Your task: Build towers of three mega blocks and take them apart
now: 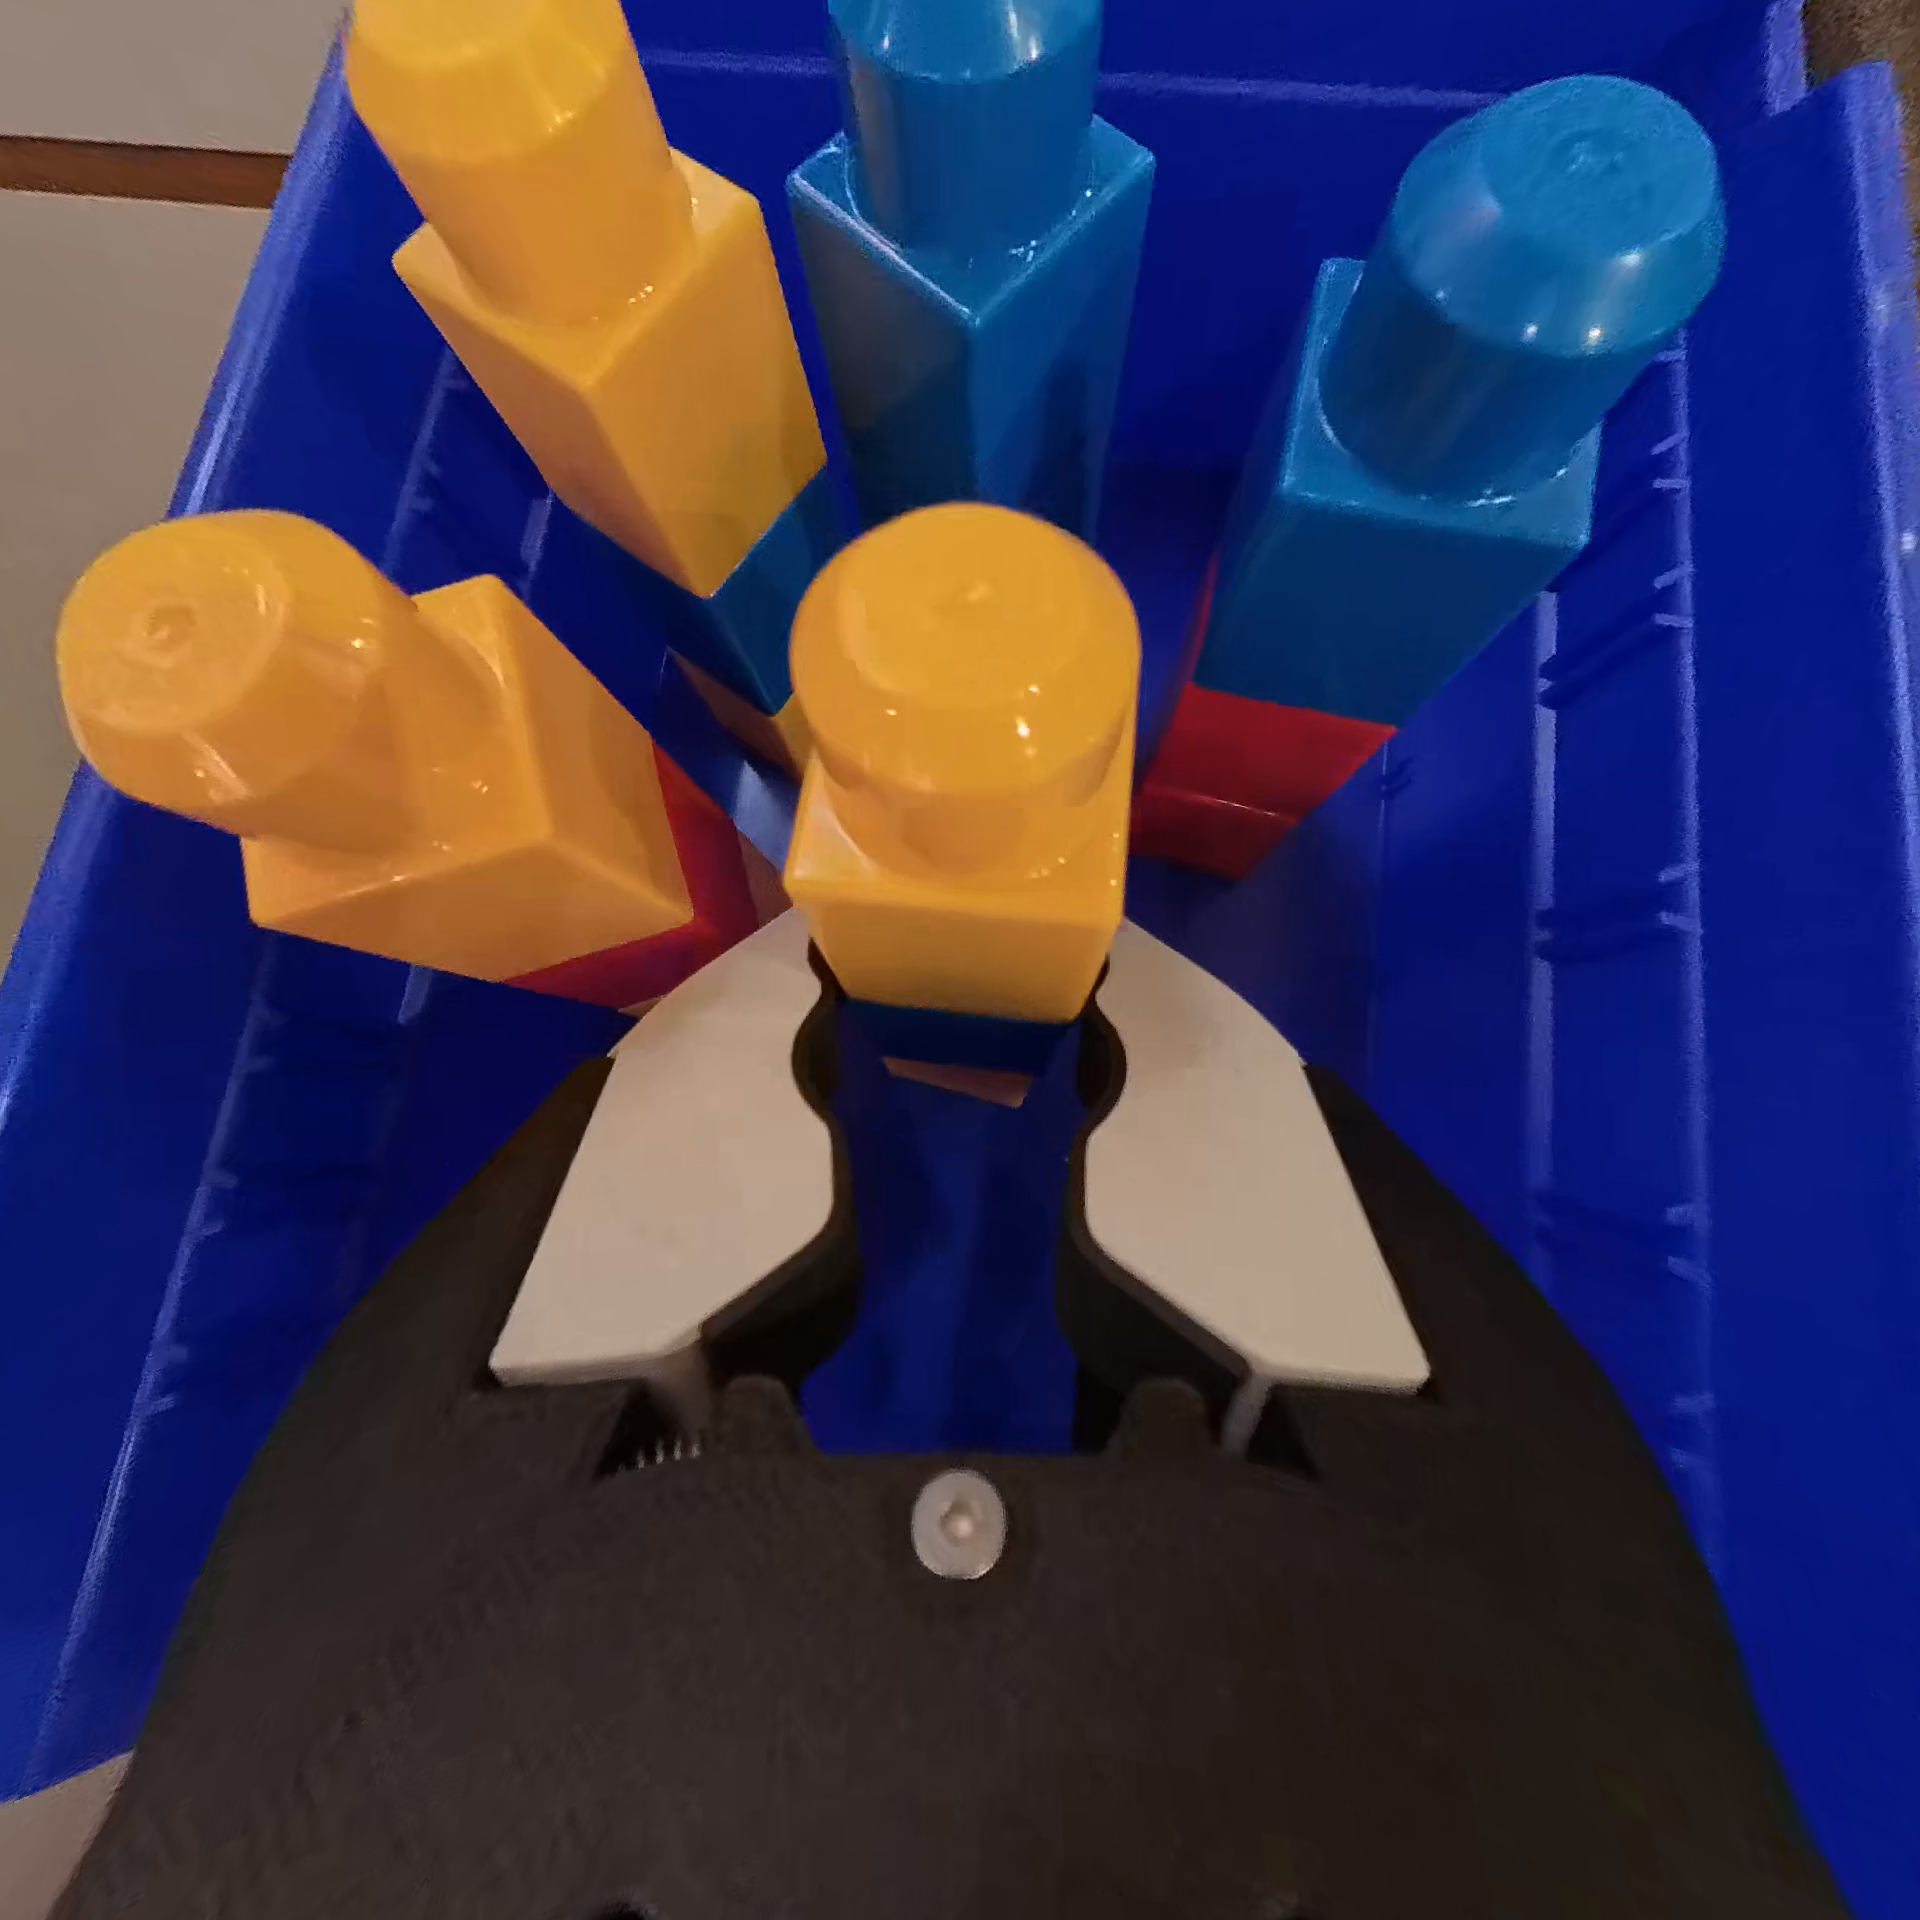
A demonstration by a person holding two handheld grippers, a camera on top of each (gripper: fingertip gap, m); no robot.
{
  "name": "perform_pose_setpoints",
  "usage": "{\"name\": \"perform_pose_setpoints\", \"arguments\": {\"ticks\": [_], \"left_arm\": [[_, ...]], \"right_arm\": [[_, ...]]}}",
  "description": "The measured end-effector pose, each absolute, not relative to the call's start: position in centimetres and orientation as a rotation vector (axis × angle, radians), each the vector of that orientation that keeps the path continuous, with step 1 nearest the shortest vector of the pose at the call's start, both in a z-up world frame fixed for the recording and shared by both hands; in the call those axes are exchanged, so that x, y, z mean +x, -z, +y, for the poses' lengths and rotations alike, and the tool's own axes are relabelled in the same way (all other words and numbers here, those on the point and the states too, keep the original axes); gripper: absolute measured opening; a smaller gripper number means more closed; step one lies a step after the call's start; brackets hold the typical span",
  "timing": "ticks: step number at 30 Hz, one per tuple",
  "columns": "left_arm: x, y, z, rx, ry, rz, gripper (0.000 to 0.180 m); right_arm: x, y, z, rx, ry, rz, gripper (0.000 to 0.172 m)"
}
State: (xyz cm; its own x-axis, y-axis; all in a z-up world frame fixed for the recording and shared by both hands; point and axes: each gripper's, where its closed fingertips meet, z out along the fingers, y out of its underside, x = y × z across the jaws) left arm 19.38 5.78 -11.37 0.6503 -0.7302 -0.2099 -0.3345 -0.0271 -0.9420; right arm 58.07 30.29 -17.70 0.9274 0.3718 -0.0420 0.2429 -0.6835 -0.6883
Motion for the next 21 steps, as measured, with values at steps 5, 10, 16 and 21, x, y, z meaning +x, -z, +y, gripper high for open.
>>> {"name": "perform_pose_setpoints", "arguments": {"ticks": [5,10,16,21], "left_arm": [[19.5,11.5,5.8,-1.627,0.4,0.897,0.0],[19.6,11.5,5.8,-1.626,0.399,0.9,0.0],[19.6,11.6,5.8,-1.626,0.401,0.902,0.0],[19.6,11.5,5.8,-1.624,0.399,0.9,0.0]], "right_arm": [[58.4,17.7,29.3,-2.407,-0.179,-0.477,0.045],[58.7,17.7,28.5,-2.438,-0.154,-0.511,0.046],[58.4,17.5,28.5,-2.421,-0.172,-0.513,0.038],[58.2,17.5,29.2,-2.417,-0.167,-0.515,0.038]]}}
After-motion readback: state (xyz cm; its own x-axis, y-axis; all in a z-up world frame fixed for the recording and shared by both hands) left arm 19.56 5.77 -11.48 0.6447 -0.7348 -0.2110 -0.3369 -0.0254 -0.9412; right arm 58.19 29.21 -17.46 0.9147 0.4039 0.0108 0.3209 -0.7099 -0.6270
